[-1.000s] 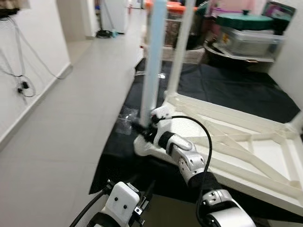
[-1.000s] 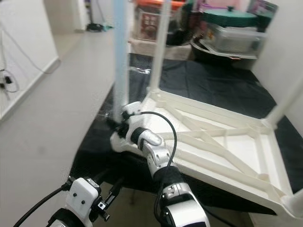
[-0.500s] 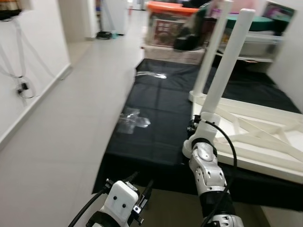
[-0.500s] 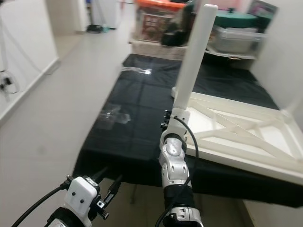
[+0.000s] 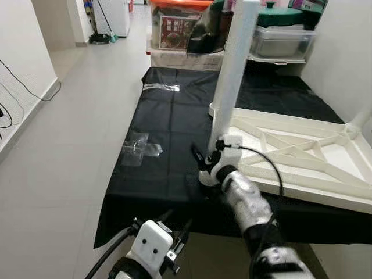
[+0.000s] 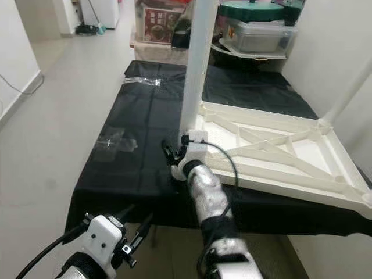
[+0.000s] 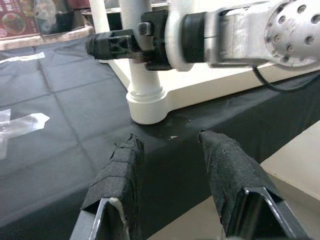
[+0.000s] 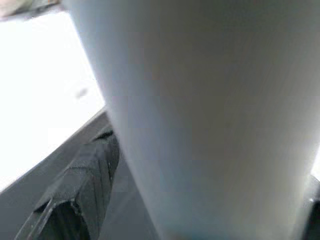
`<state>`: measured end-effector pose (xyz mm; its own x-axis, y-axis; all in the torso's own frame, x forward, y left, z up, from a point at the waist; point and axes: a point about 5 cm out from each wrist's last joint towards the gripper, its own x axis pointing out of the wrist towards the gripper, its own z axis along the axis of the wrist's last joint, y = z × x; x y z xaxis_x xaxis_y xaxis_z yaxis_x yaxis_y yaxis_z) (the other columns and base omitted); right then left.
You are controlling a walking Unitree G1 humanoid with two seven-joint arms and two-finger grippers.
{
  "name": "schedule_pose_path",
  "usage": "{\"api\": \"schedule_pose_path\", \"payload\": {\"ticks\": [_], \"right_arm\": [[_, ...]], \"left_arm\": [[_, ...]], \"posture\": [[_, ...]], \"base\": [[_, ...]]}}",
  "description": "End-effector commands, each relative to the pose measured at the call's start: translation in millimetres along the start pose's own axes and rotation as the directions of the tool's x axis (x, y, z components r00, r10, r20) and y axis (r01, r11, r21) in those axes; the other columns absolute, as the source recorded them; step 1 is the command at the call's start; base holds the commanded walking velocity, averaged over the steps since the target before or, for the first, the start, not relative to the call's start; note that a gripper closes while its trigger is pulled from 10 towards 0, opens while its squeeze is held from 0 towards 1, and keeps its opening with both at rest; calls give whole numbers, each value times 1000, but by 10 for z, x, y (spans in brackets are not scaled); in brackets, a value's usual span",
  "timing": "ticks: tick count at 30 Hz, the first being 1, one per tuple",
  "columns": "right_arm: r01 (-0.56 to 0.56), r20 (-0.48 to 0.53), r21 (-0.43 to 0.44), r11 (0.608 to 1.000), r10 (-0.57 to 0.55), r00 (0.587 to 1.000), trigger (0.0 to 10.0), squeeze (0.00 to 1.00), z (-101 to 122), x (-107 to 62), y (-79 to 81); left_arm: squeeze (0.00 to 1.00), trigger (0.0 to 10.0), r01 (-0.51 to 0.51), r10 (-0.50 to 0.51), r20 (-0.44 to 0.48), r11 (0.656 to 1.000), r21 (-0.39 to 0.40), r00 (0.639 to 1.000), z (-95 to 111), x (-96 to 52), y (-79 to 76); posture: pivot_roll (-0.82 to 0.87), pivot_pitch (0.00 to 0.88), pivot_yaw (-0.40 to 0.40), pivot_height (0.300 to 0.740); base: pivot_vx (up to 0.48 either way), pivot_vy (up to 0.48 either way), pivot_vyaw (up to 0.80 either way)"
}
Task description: Building children table
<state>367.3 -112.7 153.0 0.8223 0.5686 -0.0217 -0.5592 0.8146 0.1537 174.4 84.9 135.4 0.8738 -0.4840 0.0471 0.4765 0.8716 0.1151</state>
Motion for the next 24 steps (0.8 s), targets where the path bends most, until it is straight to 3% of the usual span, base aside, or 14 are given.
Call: {"api": "schedule_pose_path", "payload": {"ticks": [1,2,3,4,6,8,10,14,15,19,20,23,24], "right_arm": [[-262,-81,28,965,264,961,10000,0,-42,8,106],[-361,-118,33,932,363,924,10000,0,-31,-18,109],[-361,-118,33,932,363,924,10000,0,-31,-18,109],[-419,-140,41,907,420,897,10000,0,-25,-36,113],[-564,-205,55,824,562,801,10000,0,-36,-27,208],[-564,-205,55,824,562,801,10000,0,-36,-27,208],[-632,-243,34,774,620,746,10000,0,-53,21,309],[-643,-251,17,766,625,739,10000,0,-69,55,366],[-664,-245,20,747,648,721,0,0,-93,76,443],[-683,-234,15,731,666,708,0,0,-111,85,507],[-655,-173,1,756,645,744,0,0,-116,115,553],[-637,-158,-4,771,628,762,0,0,-117,124,552],[-402,-100,-44,915,396,913,0,0,-99,201,440]], "left_arm": [[0,10000,3,-3,-18,1000,-15,1000,-50,-5,-7],[0,10000,3,-3,-17,1000,-14,1000,-49,-4,-7],[0,10000,3,-3,-17,1000,-14,1000,-49,-4,-7],[0,10000,2,-3,-16,1000,-14,1000,-48,-3,-7],[0,10000,1,-1,-16,1000,-13,1000,-44,-7,-11],[0,10000,1,-1,-16,1000,-13,1000,-44,-7,-11],[0,10000,0,0,-16,1000,-12,1000,-38,-16,-18],[0,10000,-1,1,-17,1000,-12,1000,-37,-21,-21],[0,10000,-3,3,-17,1000,-12,1000,-36,-24,-22],[0,10000,-4,3,-18,1000,-12,1000,-36,-25,-22],[0,10000,-4,4,-18,1000,-13,1000,-39,-27,-20],[0,10000,-4,4,-19,1000,-13,1000,-40,-28,-19],[0,10000,-1,1,-19,1000,-16,1000,-44,-28,-21]], "posture": [[119,54,-100,740],[120,54,-101,740],[120,54,-101,740],[120,54,-101,740],[130,56,-106,740],[130,56,-106,740],[136,59,-108,740],[135,58,-108,740],[136,59,-109,740],[136,59,-109,740],[131,58,-107,740],[131,58,-107,740],[129,53,-106,740]], "base": [[0,0,0],[0,0,0],[0,0,0],[0,0,0],[0,0,0],[0,0,0],[0,0,0],[0,0,0],[0,0,0],[0,0,0],[0,0,0],[0,0,0],[0,0,0]]}}
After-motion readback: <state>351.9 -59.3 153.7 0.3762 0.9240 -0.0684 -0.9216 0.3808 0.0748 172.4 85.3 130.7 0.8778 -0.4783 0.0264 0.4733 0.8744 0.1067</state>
